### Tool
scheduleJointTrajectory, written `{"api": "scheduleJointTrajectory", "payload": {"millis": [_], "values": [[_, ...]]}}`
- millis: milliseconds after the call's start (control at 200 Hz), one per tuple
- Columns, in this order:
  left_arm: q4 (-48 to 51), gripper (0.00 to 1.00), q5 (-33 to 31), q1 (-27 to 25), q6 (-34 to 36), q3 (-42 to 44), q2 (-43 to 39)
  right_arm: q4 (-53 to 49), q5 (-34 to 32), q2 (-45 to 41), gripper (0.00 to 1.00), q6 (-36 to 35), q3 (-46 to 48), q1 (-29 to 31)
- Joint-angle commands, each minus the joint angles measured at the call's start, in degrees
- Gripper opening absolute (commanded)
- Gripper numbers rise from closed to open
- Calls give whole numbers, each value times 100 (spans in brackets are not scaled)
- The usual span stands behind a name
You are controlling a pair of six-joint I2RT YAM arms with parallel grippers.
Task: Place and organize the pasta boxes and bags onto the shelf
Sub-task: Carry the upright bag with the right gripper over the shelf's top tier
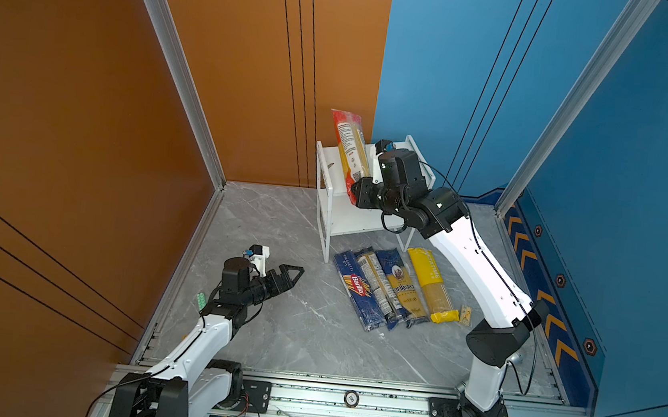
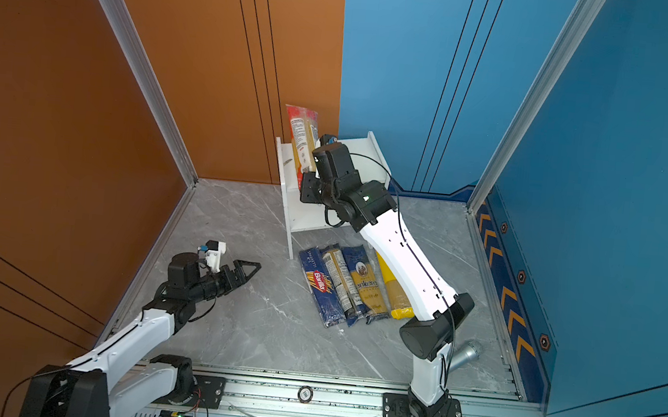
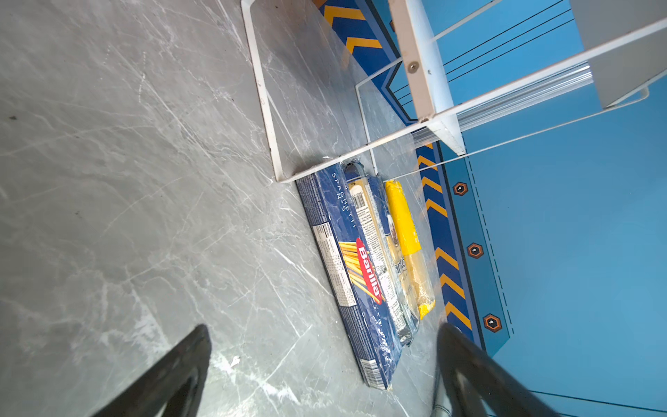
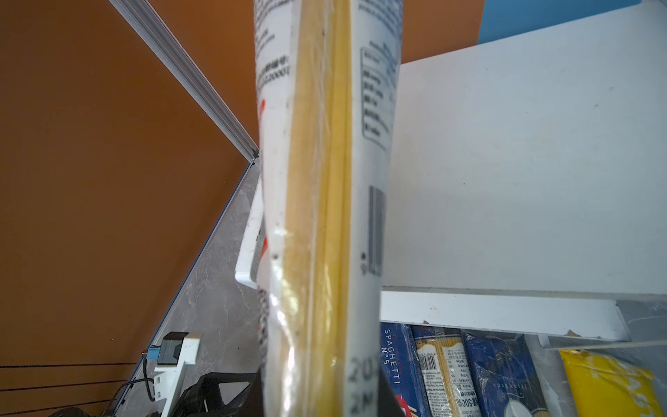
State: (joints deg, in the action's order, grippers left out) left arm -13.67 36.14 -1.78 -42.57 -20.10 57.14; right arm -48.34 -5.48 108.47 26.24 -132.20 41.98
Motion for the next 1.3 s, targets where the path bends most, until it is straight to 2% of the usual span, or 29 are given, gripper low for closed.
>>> {"api": "scheduleJointTrajectory", "payload": {"millis": [0, 1297], "values": [[-242, 98, 212, 46, -80, 41, 7, 1081, -3, -165, 0, 61, -447, -5], [-294, 98, 224, 46, -243, 87, -119, 1098, -234, 160, 0, 145, -562, 100]]}}
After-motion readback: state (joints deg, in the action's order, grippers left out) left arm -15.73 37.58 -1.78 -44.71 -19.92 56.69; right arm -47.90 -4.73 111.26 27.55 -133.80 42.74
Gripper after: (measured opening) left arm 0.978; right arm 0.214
